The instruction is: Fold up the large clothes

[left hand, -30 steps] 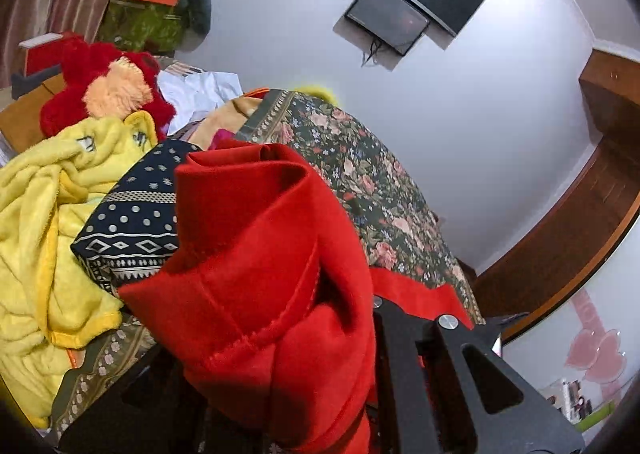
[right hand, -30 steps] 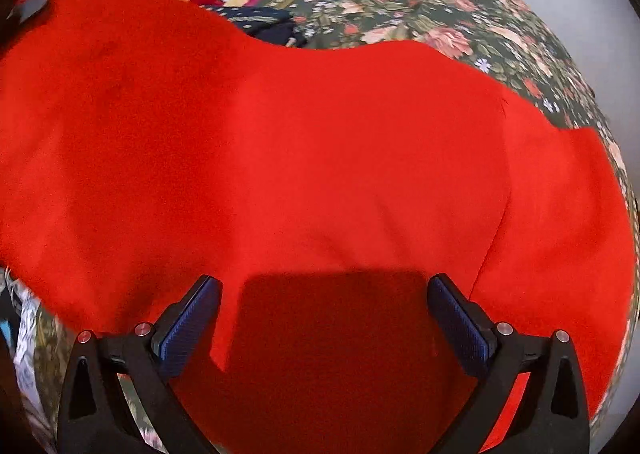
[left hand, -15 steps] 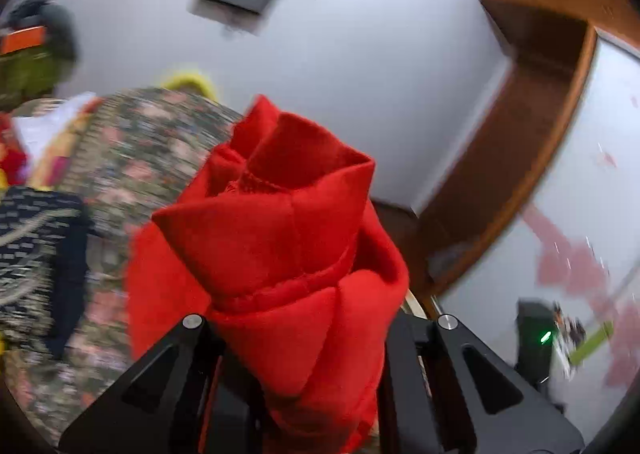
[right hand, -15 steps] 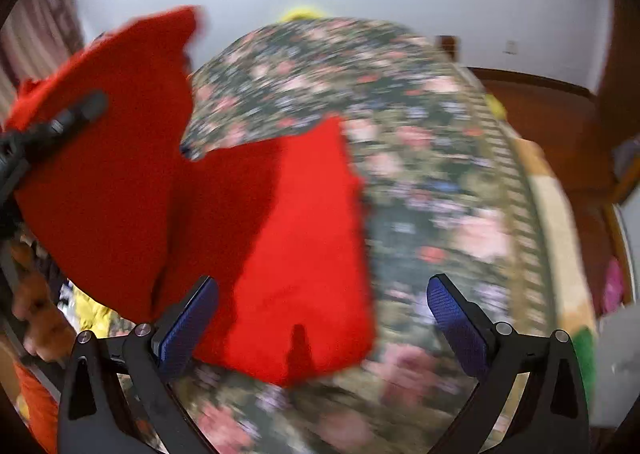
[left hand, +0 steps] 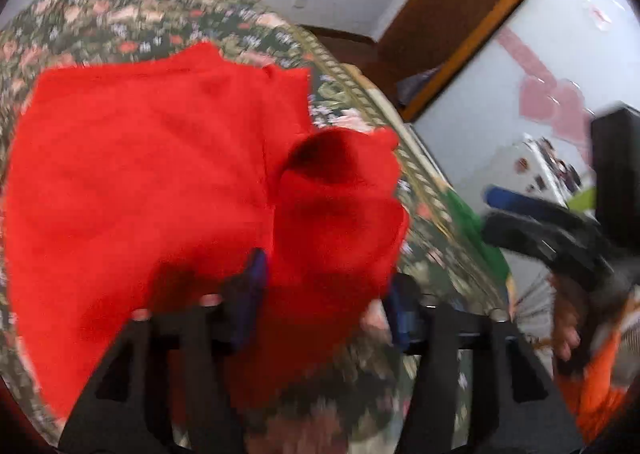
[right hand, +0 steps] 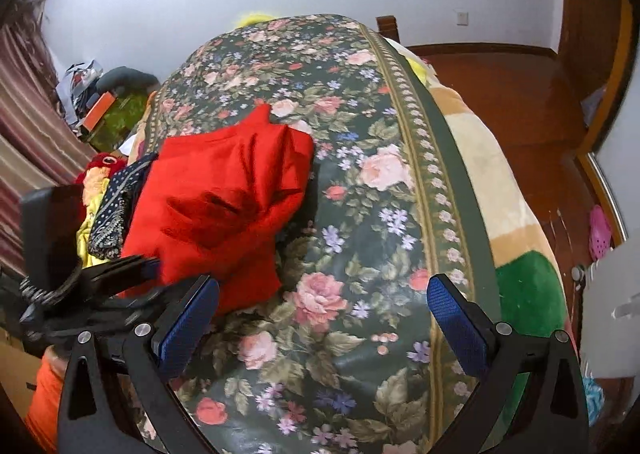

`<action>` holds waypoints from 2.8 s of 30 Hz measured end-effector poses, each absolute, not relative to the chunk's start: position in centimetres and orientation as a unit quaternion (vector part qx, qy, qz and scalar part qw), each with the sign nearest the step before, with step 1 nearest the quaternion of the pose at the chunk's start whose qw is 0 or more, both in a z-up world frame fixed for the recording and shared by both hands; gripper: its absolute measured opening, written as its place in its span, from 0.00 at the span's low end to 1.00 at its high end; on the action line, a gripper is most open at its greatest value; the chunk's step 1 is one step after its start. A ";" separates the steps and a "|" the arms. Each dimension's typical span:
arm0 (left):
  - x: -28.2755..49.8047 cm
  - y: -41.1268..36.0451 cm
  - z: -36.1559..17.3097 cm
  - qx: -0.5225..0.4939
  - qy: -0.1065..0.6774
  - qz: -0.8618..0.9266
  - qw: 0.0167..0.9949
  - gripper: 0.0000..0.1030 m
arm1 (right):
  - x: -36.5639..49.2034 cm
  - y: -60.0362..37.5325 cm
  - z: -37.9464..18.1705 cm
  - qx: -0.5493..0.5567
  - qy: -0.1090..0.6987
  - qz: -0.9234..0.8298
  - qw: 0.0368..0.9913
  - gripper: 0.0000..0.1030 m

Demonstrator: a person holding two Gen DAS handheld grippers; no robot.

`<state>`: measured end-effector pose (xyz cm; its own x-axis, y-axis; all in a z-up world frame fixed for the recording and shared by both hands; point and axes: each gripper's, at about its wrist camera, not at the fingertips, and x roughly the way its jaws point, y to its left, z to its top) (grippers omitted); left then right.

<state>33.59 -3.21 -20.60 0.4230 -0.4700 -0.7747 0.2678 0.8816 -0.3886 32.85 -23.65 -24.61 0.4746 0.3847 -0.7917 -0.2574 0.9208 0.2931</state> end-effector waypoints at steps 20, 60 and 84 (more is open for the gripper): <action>27.7 11.2 -24.0 -0.062 0.489 -0.039 0.869 0.94 | 36.8 -13.9 -32.7 -0.028 0.565 0.229 0.792 1.00; 41.2 14.3 -27.4 -0.284 0.506 -0.166 0.797 0.85 | 48.1 -11.1 -34.3 0.143 0.560 0.395 0.714 0.93; 30.8 17.9 -12.1 -0.207 0.364 -0.116 0.901 0.29 | 38.2 -2.1 -18.9 0.050 0.420 0.441 0.792 0.24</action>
